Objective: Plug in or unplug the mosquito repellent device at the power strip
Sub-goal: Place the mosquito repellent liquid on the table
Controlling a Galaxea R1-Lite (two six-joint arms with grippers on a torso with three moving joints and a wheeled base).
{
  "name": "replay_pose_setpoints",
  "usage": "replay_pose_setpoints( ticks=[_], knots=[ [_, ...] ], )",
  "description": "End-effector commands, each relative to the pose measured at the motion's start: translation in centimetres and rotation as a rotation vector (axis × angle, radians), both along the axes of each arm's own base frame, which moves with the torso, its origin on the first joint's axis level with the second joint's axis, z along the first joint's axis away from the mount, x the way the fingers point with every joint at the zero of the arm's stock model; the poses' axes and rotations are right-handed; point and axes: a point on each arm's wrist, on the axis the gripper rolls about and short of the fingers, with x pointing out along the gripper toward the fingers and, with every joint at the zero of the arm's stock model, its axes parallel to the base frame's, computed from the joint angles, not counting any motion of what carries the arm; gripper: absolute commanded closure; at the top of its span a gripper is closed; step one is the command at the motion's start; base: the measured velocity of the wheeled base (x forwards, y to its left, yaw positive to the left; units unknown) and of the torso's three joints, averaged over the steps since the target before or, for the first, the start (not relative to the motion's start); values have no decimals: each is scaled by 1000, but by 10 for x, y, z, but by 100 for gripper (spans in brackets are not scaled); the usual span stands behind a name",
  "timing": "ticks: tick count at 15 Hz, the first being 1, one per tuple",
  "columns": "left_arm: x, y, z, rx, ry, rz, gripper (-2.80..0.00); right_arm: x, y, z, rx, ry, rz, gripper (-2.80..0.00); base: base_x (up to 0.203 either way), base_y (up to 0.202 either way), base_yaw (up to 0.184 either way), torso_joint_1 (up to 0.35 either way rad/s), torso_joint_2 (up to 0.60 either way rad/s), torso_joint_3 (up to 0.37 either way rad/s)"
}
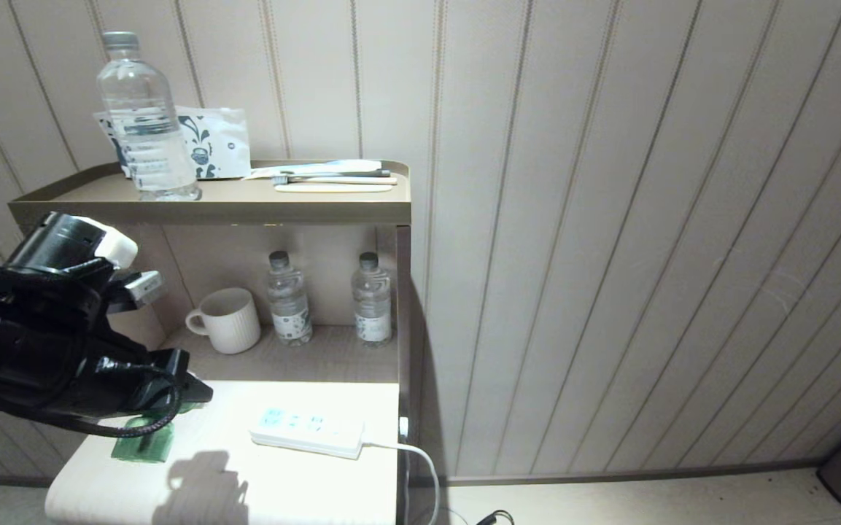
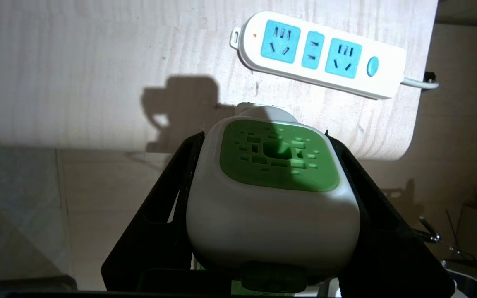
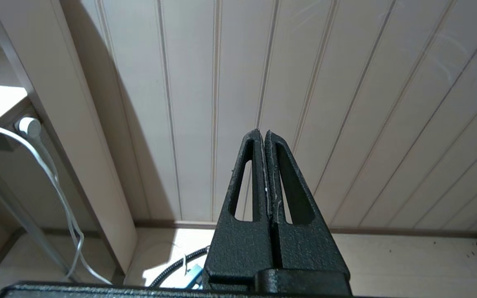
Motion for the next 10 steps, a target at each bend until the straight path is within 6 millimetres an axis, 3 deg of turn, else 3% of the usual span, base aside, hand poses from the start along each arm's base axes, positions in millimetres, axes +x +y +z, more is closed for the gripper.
replay_pose_setpoints(
  ticks=[1, 6, 10],
  knots=[
    [-11, 3, 4, -6, -29, -1, 0, -1, 0, 0, 2, -11, 1, 0, 0, 0, 0, 0, 0, 0],
    [-30, 9, 8, -19, -89, 4, 0, -1, 0, 0, 4, -11, 1, 0, 0, 0, 0, 0, 0, 0],
    [-48, 14, -10, -32, -180, -10, 0, -1, 0, 0, 2, -11, 1, 0, 0, 0, 0, 0, 0, 0]
  ],
)
